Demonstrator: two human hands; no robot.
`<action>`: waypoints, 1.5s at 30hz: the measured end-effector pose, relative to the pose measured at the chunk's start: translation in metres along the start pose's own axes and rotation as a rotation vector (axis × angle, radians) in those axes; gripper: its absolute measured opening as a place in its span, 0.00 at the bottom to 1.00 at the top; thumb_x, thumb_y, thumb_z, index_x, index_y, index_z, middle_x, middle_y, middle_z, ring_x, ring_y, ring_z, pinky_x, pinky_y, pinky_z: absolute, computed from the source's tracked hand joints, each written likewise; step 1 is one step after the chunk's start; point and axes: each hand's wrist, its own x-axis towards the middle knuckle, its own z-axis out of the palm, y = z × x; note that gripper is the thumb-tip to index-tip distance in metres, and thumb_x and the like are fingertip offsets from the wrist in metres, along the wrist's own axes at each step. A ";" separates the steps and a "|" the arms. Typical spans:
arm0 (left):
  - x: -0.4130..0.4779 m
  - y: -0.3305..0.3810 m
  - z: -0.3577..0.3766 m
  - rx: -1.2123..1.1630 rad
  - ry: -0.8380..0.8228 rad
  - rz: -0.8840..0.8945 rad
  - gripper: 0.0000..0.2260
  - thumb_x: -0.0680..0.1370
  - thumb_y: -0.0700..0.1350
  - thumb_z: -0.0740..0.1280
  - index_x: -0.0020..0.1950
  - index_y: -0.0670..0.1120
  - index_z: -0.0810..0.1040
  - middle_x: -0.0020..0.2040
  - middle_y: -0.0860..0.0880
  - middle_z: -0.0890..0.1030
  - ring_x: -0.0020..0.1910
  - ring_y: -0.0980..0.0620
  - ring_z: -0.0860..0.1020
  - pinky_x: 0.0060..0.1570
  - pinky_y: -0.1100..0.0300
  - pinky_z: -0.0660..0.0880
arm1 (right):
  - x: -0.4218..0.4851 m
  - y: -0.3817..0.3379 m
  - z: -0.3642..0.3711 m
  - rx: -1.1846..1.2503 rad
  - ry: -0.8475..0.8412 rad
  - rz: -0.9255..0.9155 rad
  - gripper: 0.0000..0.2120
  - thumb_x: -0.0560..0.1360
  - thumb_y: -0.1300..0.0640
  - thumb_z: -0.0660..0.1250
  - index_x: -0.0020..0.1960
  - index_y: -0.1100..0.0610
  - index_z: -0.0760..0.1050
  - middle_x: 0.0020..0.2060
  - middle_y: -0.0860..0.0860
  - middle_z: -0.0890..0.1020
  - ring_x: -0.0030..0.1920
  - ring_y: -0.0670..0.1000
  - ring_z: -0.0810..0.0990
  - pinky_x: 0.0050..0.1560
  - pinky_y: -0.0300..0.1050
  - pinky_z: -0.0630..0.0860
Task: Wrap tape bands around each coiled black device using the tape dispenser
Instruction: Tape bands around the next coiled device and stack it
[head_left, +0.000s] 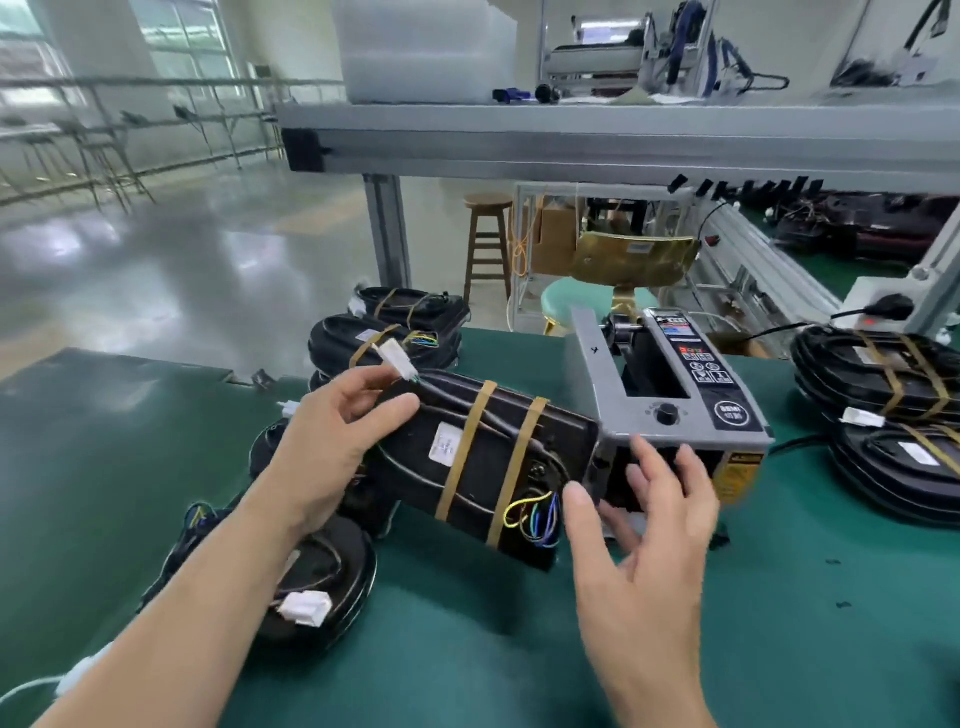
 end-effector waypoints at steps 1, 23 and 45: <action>0.003 0.002 -0.006 -0.003 0.002 -0.017 0.13 0.67 0.51 0.79 0.49 0.62 0.84 0.51 0.51 0.86 0.51 0.54 0.84 0.46 0.67 0.78 | -0.006 0.000 0.006 -0.005 -0.015 -0.005 0.30 0.70 0.43 0.66 0.71 0.44 0.68 0.75 0.33 0.53 0.67 0.37 0.70 0.65 0.41 0.70; 0.062 -0.007 -0.121 0.527 0.454 -0.278 0.15 0.69 0.61 0.74 0.37 0.49 0.85 0.38 0.51 0.84 0.41 0.49 0.81 0.40 0.56 0.75 | 0.011 -0.019 0.148 -0.084 -0.475 0.138 0.26 0.83 0.54 0.58 0.80 0.52 0.59 0.77 0.46 0.62 0.75 0.41 0.60 0.67 0.23 0.54; 0.049 -0.032 -0.096 0.699 0.502 -0.345 0.29 0.74 0.63 0.63 0.71 0.51 0.71 0.68 0.48 0.74 0.64 0.45 0.73 0.60 0.49 0.72 | 0.008 0.014 0.133 -0.139 -0.558 0.239 0.28 0.81 0.58 0.61 0.78 0.44 0.61 0.55 0.41 0.75 0.59 0.43 0.75 0.63 0.38 0.69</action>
